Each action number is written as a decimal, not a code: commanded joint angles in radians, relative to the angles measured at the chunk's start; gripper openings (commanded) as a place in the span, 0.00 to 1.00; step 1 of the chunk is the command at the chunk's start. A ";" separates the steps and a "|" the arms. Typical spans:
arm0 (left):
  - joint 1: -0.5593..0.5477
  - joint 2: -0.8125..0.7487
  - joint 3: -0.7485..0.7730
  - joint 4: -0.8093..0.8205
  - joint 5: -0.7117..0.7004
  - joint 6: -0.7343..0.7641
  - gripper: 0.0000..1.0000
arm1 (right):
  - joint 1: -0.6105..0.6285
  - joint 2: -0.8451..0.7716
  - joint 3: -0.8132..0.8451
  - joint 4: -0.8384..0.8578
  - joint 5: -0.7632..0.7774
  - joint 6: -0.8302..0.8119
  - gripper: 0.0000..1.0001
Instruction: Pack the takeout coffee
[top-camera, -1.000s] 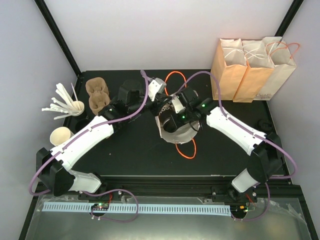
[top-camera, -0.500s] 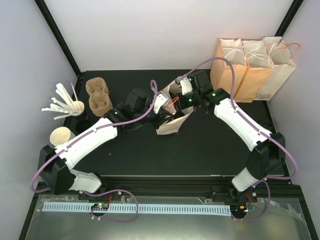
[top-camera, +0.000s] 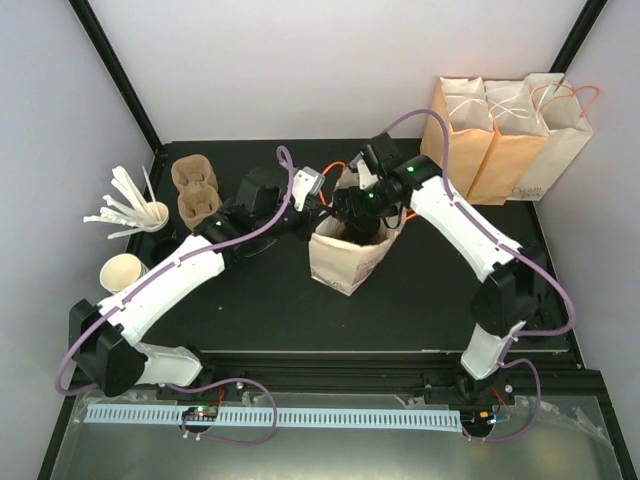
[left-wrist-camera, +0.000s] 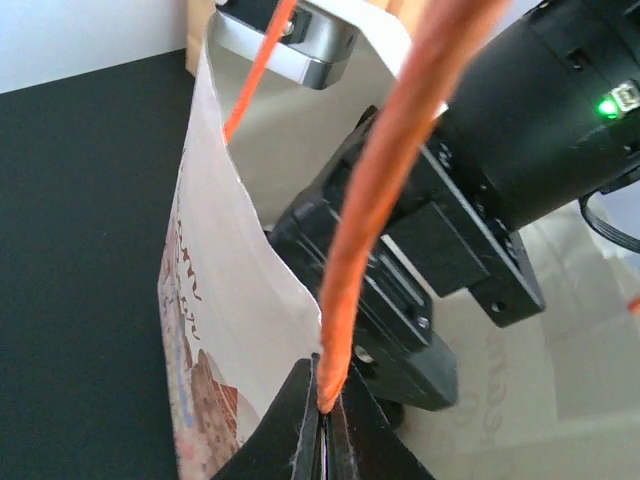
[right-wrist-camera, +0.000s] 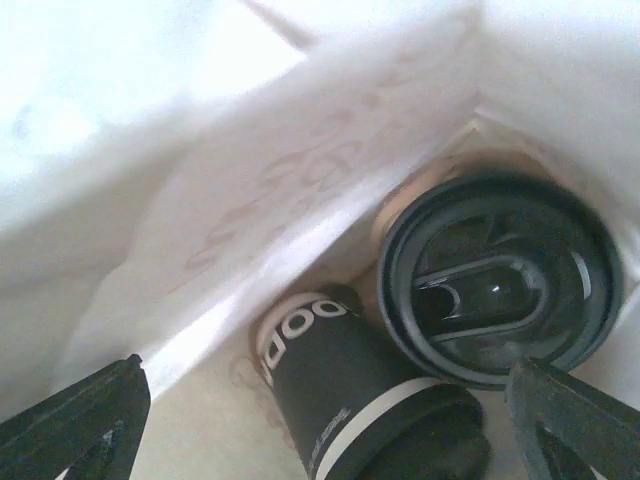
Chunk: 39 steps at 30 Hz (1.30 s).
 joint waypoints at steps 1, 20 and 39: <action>0.000 -0.053 -0.030 0.109 -0.048 -0.022 0.02 | -0.007 0.097 0.098 -0.146 -0.011 0.108 1.00; 0.098 0.199 0.246 0.084 0.226 0.130 0.01 | 0.257 -0.124 -0.091 0.042 0.024 -0.175 0.93; 0.076 0.075 0.123 -0.024 0.315 0.303 0.02 | 0.365 -0.163 -0.349 0.271 0.405 -0.452 1.00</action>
